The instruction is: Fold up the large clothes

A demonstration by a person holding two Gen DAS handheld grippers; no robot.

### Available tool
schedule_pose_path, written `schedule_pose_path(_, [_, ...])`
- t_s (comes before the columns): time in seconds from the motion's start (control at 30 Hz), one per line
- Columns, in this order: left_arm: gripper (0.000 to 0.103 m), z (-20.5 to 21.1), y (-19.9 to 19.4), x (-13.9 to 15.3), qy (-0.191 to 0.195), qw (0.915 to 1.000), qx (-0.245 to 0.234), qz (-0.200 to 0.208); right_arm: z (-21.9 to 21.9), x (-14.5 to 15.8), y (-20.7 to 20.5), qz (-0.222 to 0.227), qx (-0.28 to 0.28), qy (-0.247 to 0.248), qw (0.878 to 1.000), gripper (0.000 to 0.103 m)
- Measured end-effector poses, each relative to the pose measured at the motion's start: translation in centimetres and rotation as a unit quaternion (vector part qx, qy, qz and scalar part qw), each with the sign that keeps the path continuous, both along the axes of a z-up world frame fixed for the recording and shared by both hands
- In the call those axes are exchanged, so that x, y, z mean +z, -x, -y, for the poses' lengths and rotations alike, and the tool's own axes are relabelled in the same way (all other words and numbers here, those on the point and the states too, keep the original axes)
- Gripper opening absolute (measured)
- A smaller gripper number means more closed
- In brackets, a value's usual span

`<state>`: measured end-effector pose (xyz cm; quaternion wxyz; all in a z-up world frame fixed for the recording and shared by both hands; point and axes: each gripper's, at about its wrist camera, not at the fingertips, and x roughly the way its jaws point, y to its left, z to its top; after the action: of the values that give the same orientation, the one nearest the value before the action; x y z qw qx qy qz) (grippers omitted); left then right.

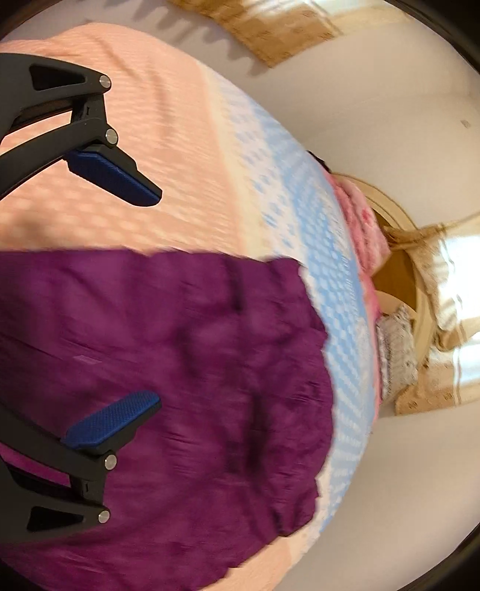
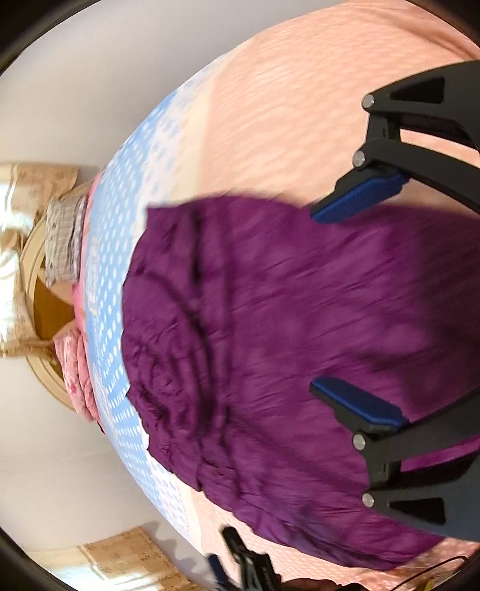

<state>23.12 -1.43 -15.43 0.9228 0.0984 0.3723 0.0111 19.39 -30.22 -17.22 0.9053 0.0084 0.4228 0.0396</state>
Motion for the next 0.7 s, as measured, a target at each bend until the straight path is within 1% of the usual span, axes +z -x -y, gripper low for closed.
schedule_pose_path(0.13, [0.101, -1.9, 4.4, -2.9, 0.016, 0.9992, 0.026, -0.024, 2.1, -1.1, 3.7, -0.008, -0.032, -0.002, 0.999, 0.09])
schedule_pose_path(0.23, [0.101, -2.0, 6.3, -4.3, 0.027, 0.9983, 0.036, -0.036, 2.7, -2.5, 5.8, -0.022, -0.049, -0.008, 0.999, 0.09])
schedule_pose_path(0.33, [0.101, -1.8, 8.2, -5.2, 0.034, 0.9983, 0.038, -0.029, 2.0, -3.9, 7.3, -0.035, -0.048, -0.023, 0.998, 0.09])
schedule_pose_path(0.4, [0.101, -1.6, 8.7, -5.3, 0.044, 0.9981, 0.035, -0.024, 0.8, -4.2, 8.6, -0.024, -0.044, 0.002, 0.999, 0.09])
schedule_pose_path(0.43, [0.096, -1.5, 9.1, -5.4, 0.05, 0.9981, 0.028, -0.022, 0.4, -4.4, 8.8, -0.023, -0.043, 0.005, 0.999, 0.089])
schedule_pose_path(0.47, [0.076, -1.3, 9.1, -5.4, 0.056, 0.998, 0.019, -0.022, 0.0, -4.5, 9.3, -0.017, -0.044, 0.01, 0.999, 0.082])
schedule_pose_path(0.5, [0.062, -1.1, 9.2, -5.5, 0.074, 0.9969, 0.004, -0.028, -0.5, -4.5, 9.6, -0.01, -0.038, 0.017, 0.999, 0.068])
schedule_pose_path(0.53, [0.036, -0.8, 9.3, -5.3, 0.088, 0.9956, -0.006, -0.032, -1.2, -4.4, 9.7, -0.004, -0.022, 0.021, 1.0, 0.059])
schedule_pose_path(0.57, [0.022, -0.4, 9.5, -5.0, 0.09, 0.9954, -0.015, -0.03, -1.3, -4.2, 9.7, -0.004, -0.01, 0.012, 1.0, 0.028])
schedule_pose_path(0.6, [0.013, 0.2, 9.9, -4.7, 0.068, 0.9973, -0.02, -0.019, -1.3, -3.9, 9.7, -0.007, -0.004, -0.001, 1.0, 0.013])
schedule_pose_path(0.63, [0.006, 0.6, 10.2, -4.3, 0.059, 0.9978, -0.025, -0.014, -1.2, -3.7, 9.7, -0.01, -0.003, -0.016, 1.0, 0.012])
schedule_pose_path(0.7, [0.003, 0.1, 10.9, -3.2, 0.075, 0.9967, -0.03, -0.005, -0.9, -2.8, 10.0, 0.003, 0.004, -0.031, 1.0, 0.01])
